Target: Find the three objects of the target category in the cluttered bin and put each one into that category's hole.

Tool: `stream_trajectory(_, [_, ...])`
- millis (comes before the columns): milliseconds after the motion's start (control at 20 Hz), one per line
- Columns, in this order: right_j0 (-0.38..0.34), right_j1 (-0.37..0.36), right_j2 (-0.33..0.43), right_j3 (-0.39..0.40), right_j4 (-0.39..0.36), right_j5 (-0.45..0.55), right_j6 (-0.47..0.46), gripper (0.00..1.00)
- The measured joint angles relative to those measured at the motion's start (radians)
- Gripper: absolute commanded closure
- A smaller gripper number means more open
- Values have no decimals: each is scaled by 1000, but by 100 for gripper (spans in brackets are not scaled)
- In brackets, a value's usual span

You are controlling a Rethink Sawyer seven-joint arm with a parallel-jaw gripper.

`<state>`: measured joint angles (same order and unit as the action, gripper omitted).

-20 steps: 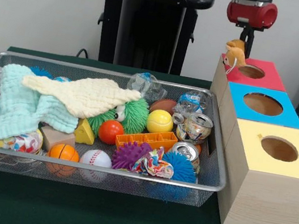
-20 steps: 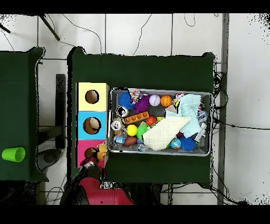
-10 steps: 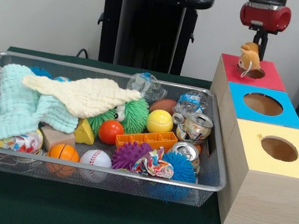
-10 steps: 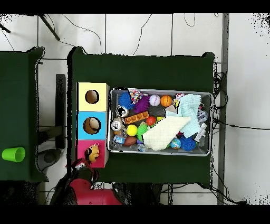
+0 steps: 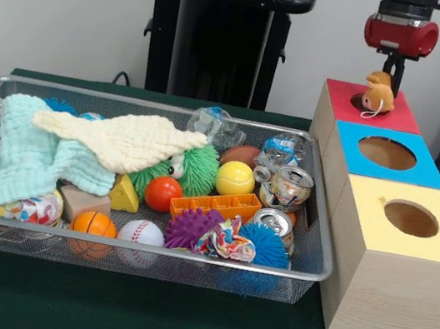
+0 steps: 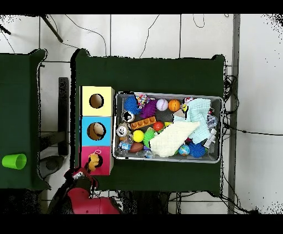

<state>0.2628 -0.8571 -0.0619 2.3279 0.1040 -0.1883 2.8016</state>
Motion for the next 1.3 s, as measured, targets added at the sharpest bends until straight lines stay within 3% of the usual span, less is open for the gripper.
stream_trajectory(600, [22, 38, -18, -1, 0, -74, 0, 100])
stream_trajectory(1300, [21, 69, -22, -15, 0, -87, 0, 100])
